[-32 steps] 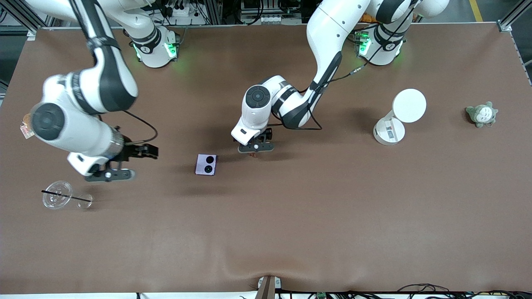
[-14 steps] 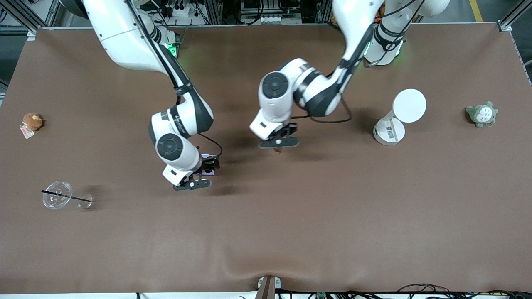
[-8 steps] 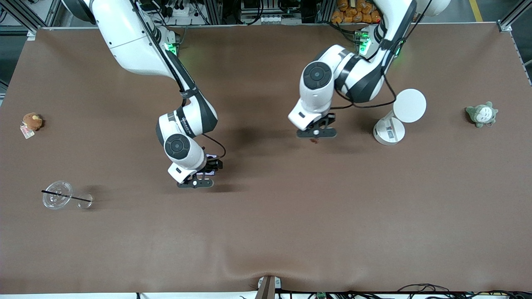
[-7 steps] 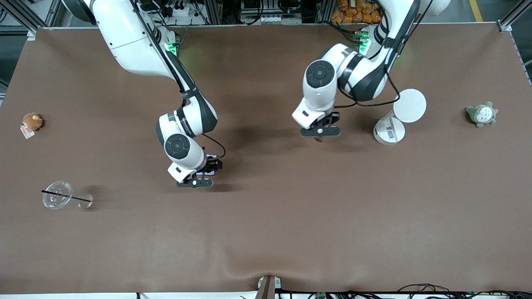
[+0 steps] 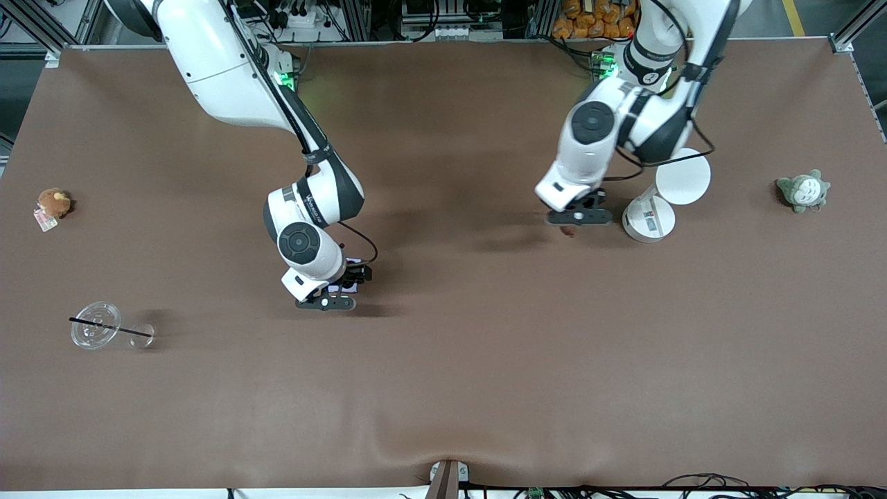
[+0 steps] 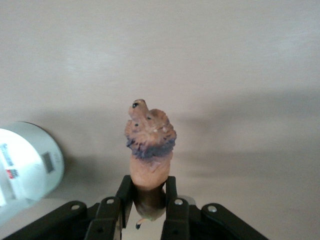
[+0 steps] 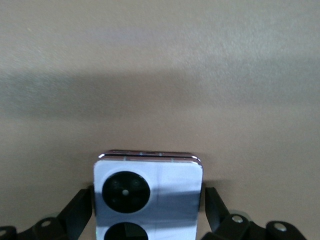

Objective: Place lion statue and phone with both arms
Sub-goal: 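Carry the lion toward the white lamp while the right gripper lifts the phone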

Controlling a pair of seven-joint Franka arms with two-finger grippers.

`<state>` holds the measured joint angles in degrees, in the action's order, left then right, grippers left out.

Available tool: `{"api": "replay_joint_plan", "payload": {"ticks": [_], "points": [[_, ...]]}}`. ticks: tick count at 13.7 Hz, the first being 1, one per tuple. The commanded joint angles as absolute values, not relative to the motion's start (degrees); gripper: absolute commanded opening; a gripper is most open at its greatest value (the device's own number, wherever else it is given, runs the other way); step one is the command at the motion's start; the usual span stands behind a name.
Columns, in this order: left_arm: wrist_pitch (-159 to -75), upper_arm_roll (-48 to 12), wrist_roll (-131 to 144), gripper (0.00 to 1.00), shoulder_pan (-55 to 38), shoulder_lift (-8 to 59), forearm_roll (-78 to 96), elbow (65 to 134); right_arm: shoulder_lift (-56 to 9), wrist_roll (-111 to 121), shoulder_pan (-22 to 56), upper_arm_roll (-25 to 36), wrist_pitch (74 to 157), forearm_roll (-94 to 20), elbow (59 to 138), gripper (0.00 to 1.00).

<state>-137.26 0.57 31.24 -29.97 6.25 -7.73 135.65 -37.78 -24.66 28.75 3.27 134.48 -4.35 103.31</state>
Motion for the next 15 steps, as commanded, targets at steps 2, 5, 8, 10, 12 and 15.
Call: {"api": "replay_joint_plan", "payload": {"ticks": [2, 5, 8, 10, 12, 15], "points": [[-142.8, -0.2, 27.1, 0.00, -24.9, 2.0, -8.9, 142.7, -37.2, -28.6, 30.4, 3.9, 135.1, -4.3, 104.4, 1.00], [-151.4, -0.3, 23.2, 0.00, -21.3, 3.0, -8.9, 146.9, -37.2, -28.7, 30.4, 4.0, 135.2, -4.1, 104.4, 0.34], [-151.8, -0.3, 21.1, 0.00, -19.7, 3.5, -8.9, 147.3, -36.7, -28.6, 30.1, 4.1, 134.9, -4.1, 104.4, 0.19], [-152.7, -0.3, 21.1, 0.00, -19.8, 4.3, -8.7, 147.2, -34.4, -28.4, 29.4, 4.4, 133.9, -4.1, 104.4, 0.20], [-154.6, -0.4, 21.1, 0.00, -20.0, 5.4, -8.6, 147.2, -30.8, -27.3, 28.7, 7.3, 130.9, -4.0, 104.2, 0.20], [-155.2, -0.8, 21.2, 0.00, -20.4, 6.8, -8.0, 147.0, -27.3, -23.1, 28.5, 12.5, 130.6, -4.0, 104.1, 0.21]]}}
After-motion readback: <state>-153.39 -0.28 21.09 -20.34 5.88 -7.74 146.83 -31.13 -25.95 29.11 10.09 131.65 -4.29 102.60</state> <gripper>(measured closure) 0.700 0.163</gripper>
